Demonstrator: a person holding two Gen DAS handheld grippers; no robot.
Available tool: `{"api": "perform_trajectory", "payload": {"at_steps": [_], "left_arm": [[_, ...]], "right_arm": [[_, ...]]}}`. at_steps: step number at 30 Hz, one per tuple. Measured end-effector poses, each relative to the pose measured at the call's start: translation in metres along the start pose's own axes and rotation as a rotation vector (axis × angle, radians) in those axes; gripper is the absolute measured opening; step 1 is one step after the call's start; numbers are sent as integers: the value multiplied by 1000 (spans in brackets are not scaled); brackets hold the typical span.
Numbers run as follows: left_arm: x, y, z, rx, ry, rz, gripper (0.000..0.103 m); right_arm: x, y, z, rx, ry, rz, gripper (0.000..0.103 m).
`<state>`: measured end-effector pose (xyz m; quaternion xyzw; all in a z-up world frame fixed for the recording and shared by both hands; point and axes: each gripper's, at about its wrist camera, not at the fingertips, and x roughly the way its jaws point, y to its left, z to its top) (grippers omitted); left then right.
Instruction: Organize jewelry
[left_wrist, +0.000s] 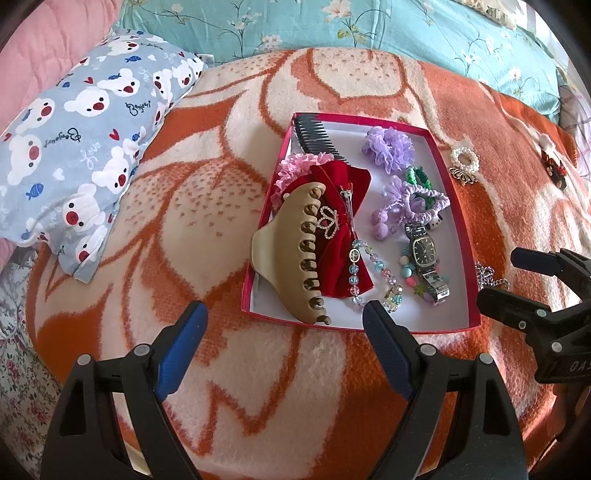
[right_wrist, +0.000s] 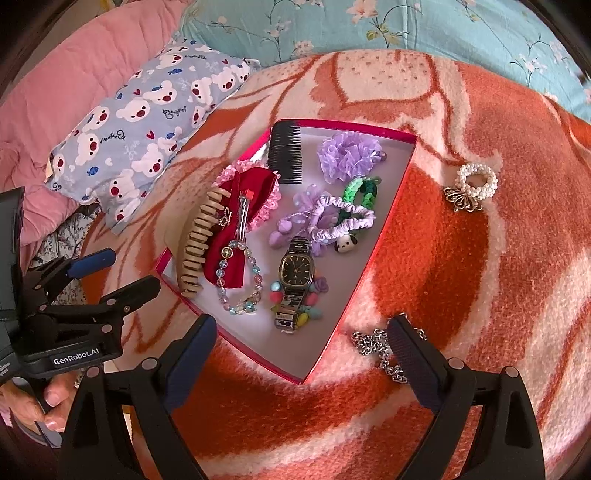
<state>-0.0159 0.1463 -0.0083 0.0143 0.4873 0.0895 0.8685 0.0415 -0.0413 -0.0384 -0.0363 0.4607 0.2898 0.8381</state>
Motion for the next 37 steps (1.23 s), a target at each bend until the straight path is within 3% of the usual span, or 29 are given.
{"api": "perform_trajectory", "payload": {"at_steps": [10,37], "left_arm": [[-3,0,0,3,-24,17,87],[10,-1,6,-11,2,20,87]], "right_arm": [[-1,-1,0,-3,0,1,95],[2,-9,0,10,-1,-1,95]]}}
